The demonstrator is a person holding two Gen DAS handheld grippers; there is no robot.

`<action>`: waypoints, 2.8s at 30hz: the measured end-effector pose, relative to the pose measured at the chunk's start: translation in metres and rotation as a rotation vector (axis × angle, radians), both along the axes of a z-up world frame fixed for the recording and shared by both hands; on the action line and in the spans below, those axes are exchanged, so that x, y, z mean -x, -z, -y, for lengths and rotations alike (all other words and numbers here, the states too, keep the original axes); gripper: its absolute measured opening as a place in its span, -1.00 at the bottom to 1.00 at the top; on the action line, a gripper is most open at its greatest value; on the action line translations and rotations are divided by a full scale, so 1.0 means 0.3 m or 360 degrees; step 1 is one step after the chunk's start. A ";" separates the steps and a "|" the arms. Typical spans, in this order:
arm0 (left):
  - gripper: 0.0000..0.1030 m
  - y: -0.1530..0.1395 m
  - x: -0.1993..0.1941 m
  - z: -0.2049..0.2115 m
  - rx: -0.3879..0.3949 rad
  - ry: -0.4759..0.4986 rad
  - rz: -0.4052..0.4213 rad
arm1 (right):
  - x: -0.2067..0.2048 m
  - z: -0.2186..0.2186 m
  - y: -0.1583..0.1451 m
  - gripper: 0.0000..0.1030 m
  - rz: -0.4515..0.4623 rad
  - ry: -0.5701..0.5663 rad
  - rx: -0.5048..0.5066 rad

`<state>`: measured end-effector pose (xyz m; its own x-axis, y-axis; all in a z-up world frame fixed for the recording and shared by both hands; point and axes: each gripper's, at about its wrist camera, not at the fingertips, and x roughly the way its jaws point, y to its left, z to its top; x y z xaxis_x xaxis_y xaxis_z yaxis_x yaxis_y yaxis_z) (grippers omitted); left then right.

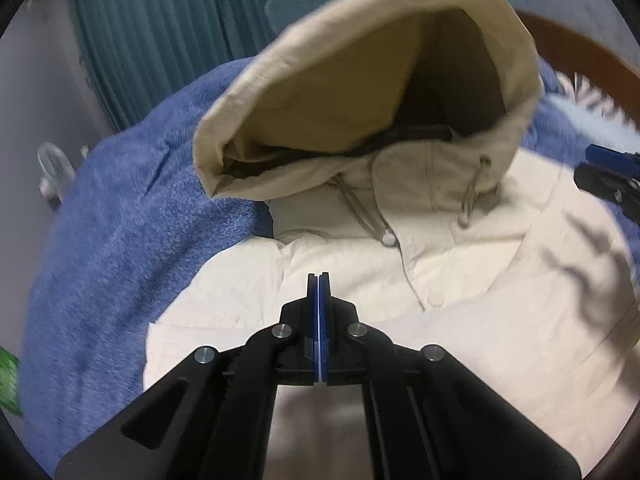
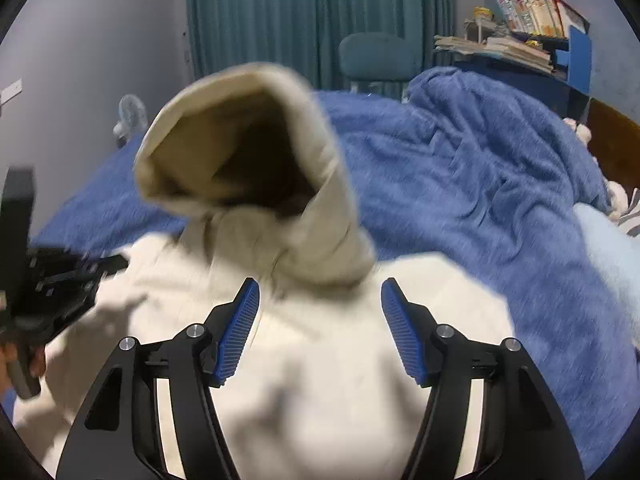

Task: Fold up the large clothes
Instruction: 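Fold the held hood down over the jacket body with the right gripper, then release the hood and press it flat onto the body with both grippers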

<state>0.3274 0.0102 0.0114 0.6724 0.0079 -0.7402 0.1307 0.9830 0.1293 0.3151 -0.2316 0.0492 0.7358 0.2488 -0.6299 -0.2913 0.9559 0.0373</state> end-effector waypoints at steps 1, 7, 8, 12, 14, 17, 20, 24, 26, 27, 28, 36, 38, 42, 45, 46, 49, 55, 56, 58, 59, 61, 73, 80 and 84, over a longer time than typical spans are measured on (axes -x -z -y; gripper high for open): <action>-0.92 -0.003 -0.004 -0.008 0.0027 0.0001 0.0001 | -0.040 0.002 -0.022 0.26 0.0008 0.0022 -0.0003; 0.54 -0.035 -0.028 -0.036 0.0077 -0.0055 0.0123 | -0.204 -0.066 -0.060 0.36 0.0021 0.0029 -0.0013; 0.54 -0.036 -0.035 -0.038 0.0084 -0.0063 0.0128 | -0.222 -0.082 -0.059 0.36 0.0022 0.0021 -0.0003; 0.54 -0.042 -0.046 -0.073 0.0104 -0.0081 0.0143 | -0.223 -0.129 -0.056 -0.82 0.0042 -0.0013 -0.0016; 0.54 -0.054 -0.038 -0.080 0.0086 -0.0082 0.0179 | -0.170 -0.126 -0.053 -0.84 0.0064 -0.0050 -0.0064; 0.54 -0.082 -0.020 -0.074 0.0004 -0.0073 0.0270 | -0.074 -0.115 -0.042 -0.86 0.0105 -0.0122 -0.0035; 0.54 -0.084 0.002 -0.040 -0.0105 -0.0010 0.0333 | 0.043 -0.100 -0.006 -0.87 0.0122 -0.0228 -0.0002; 0.51 -0.003 0.009 0.081 -0.0393 0.0138 0.0300 | 0.138 -0.071 0.023 -0.86 0.0102 -0.0304 -0.0069; -0.25 0.030 0.025 0.134 -0.0489 0.0236 0.0275 | 0.171 -0.065 0.013 -0.86 0.0133 -0.0326 -0.0082; -0.69 0.046 0.036 0.163 -0.0564 0.0266 0.0264 | 0.185 -0.065 0.007 -0.86 0.0146 -0.0335 -0.0069; -0.74 0.045 0.051 0.175 -0.0571 0.0283 0.0266 | 0.193 -0.062 -0.001 -0.86 0.0156 -0.0332 -0.0062; -0.79 -0.181 0.311 0.085 0.0107 0.0252 0.0367 | 0.276 -0.010 -0.112 -0.86 0.0152 -0.0442 -0.0201; -0.79 -0.154 0.358 0.027 0.0188 0.0182 0.0342 | 0.285 -0.070 -0.082 -0.86 0.0114 -0.0504 -0.0140; -0.79 0.018 0.304 -0.110 0.0309 -0.0001 0.0100 | 0.260 -0.222 0.041 -0.75 0.0002 -0.0571 -0.0019; -0.79 0.105 0.242 -0.201 0.0399 -0.0077 -0.0033 | 0.215 -0.297 0.125 -0.73 -0.0094 -0.0558 0.0032; -0.78 0.108 0.232 -0.216 0.0428 -0.0068 -0.0041 | 0.197 -0.318 0.151 -0.73 -0.0126 -0.0552 0.0042; -0.76 0.089 0.224 -0.221 0.0391 0.0000 -0.0031 | 0.149 -0.331 0.187 -0.73 -0.0194 -0.0525 -0.0002; -0.71 0.077 0.308 -0.141 0.0140 0.0134 -0.0053 | 0.139 -0.312 0.178 -0.73 -0.0213 -0.0514 -0.0095; -0.71 0.069 0.334 -0.120 0.0112 0.0142 -0.0047 | 0.142 -0.312 0.174 -0.73 -0.0207 -0.0518 -0.0106; -0.69 0.066 0.346 -0.103 0.0044 0.0143 -0.0033 | 0.150 -0.308 0.166 -0.73 -0.0198 -0.0525 -0.0120; -0.68 0.062 0.344 -0.099 0.0038 0.0135 -0.0030 | 0.157 -0.305 0.164 -0.73 -0.0197 -0.0526 -0.0124; -0.66 0.059 0.341 -0.119 0.0076 0.0105 -0.0034 | 0.166 -0.291 0.159 -0.72 -0.0191 -0.0534 -0.0139; 0.72 0.071 0.355 -0.095 0.0151 0.0033 0.0135 | 0.193 -0.249 0.123 -0.69 -0.0128 -0.0579 -0.0192; 0.81 -0.016 0.471 -0.160 0.0250 0.0104 0.0289 | 0.202 -0.227 0.115 -0.69 -0.0126 -0.0540 -0.0249; 0.81 -0.113 0.491 -0.207 0.0395 0.0121 0.0459 | 0.182 -0.257 0.146 -0.69 -0.0177 -0.0525 -0.0234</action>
<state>0.1801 0.0723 0.0451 0.8451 -0.2054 -0.4936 0.1974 0.9779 -0.0689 0.2606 -0.1544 0.0053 0.5302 0.5548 -0.6412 -0.5692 0.7934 0.2158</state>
